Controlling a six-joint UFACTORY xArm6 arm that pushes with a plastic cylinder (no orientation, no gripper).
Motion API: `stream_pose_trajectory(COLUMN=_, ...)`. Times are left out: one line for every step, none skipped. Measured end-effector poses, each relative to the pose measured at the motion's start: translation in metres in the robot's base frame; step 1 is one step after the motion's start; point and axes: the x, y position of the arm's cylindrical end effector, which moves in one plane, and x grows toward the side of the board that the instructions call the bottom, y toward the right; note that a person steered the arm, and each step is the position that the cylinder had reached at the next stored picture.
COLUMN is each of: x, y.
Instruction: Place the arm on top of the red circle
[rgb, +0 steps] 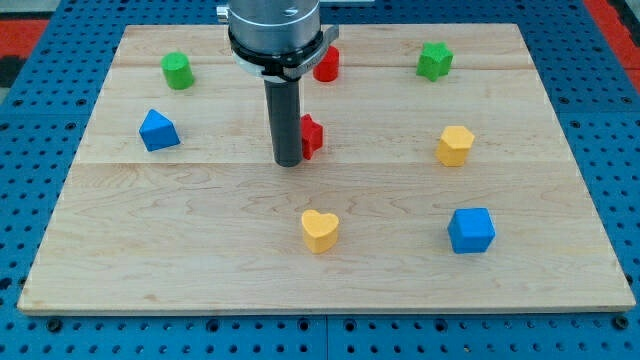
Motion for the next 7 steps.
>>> stream_pose_trajectory(x=0.0, y=0.0)
stream_pose_trajectory(x=0.029, y=0.018)
stream_pose_trajectory(x=0.055, y=0.085)
stream_pose_trajectory(x=0.021, y=0.119)
stream_pose_trajectory(x=-0.03, y=0.13)
stream_pose_trajectory(x=-0.08, y=0.077)
stream_pose_trajectory(x=-0.135, y=0.081)
